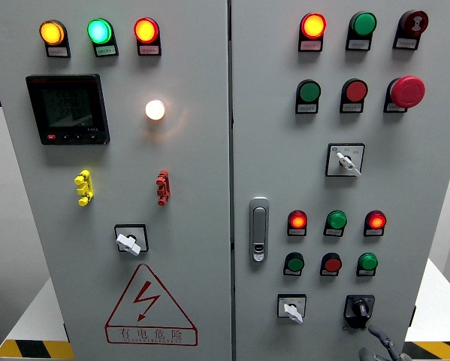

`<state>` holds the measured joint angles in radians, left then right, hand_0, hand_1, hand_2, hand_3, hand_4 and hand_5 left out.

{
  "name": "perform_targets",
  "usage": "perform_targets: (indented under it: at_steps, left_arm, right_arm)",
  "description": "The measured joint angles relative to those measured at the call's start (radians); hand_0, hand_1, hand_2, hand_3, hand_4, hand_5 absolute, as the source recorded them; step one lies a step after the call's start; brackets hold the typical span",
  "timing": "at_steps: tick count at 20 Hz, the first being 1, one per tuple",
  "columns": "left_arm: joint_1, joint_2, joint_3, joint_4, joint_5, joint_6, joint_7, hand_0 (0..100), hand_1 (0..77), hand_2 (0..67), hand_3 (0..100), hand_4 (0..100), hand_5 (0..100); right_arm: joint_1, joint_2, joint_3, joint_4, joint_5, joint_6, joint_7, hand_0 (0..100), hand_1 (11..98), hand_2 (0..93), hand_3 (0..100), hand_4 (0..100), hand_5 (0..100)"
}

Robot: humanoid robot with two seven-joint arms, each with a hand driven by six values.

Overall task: Trip black knob to open circuit
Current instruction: 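Raise the right hand up toward the black rotary knob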

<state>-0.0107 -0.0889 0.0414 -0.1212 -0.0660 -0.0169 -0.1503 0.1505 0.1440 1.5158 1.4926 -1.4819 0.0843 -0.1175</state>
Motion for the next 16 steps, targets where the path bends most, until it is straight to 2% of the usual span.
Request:
perform_targets:
  at_steps: [16]
  left_arm:
    - [0.000,-0.001,0.000,0.000,0.000,0.000,0.000,0,3.0,13.0,21,7,2]
  right_arm:
    - [0.021,-0.0016,-0.025,-0.004,0.003,0.000,-0.016,74,46.3,1.1,77,81,91]
